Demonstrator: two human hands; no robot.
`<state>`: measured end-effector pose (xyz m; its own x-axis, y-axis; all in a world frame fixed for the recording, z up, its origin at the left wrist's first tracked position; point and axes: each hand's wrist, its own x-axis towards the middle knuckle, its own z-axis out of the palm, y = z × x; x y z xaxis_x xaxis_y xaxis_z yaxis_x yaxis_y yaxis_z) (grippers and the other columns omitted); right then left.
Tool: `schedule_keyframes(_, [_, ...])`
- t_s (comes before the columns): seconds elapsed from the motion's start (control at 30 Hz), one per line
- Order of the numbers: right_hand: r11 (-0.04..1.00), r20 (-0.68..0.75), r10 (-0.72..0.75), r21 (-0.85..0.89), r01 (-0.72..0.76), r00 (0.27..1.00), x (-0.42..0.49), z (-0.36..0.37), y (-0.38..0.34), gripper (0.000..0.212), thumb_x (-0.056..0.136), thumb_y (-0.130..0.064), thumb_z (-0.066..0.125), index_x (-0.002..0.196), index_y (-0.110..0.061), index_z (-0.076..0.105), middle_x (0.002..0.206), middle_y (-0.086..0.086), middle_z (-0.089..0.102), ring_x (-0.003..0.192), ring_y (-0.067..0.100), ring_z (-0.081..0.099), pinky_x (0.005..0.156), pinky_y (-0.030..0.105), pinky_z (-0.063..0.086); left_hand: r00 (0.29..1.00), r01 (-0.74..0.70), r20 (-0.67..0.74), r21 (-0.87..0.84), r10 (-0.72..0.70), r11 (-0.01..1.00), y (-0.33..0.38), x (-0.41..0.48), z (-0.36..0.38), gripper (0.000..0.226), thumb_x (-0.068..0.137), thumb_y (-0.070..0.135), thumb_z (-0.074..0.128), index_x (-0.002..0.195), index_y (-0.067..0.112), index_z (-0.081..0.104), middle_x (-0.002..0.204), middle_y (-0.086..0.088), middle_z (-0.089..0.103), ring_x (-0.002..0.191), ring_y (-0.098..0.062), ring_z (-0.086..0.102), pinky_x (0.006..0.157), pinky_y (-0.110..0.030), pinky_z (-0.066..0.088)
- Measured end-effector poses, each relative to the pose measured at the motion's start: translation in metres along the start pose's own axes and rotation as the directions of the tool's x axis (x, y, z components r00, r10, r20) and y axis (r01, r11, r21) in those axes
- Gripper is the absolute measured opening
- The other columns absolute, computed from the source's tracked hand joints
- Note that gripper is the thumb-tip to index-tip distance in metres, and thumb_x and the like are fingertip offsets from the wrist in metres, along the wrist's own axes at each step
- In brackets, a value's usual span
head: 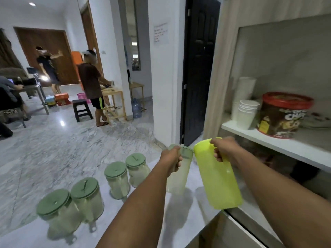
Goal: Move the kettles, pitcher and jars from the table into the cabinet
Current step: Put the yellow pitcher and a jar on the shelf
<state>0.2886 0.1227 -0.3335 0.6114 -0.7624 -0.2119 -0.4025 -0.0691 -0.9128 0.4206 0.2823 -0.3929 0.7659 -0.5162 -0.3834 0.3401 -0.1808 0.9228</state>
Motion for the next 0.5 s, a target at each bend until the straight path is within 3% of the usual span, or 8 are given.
schedule_keyframes(0.27, [0.999,-0.102,0.016,0.037,-0.012,0.995,-0.121,-0.120,-0.001,0.022,0.088,-0.022,0.065,0.076,-0.009,0.052,0.055,0.008,0.044,0.035,0.017,0.042,0.041,0.023,0.036,0.940,0.007,0.333,0.197,-0.073,0.980,0.032,-0.109,0.056,0.038,0.097,0.055,0.049,0.106,0.018,0.053,0.058,-0.001,0.051,0.048,-0.014,0.041,0.046,-0.017,0.033])
schedule_keyframes(0.5, [0.991,-0.151,0.134,0.041,-0.130,0.979,-0.212,-0.243,0.015,0.034,0.098,-0.032,0.058,0.071,-0.015,0.045,0.049,0.000,0.040,0.036,0.011,0.039,0.036,0.018,0.034,0.759,-0.129,0.630,0.389,-0.162,0.912,0.053,-0.198,0.151,0.043,0.098,0.053,0.045,0.075,0.018,0.055,0.061,0.002,0.051,0.050,-0.012,0.046,0.052,-0.023,0.037])
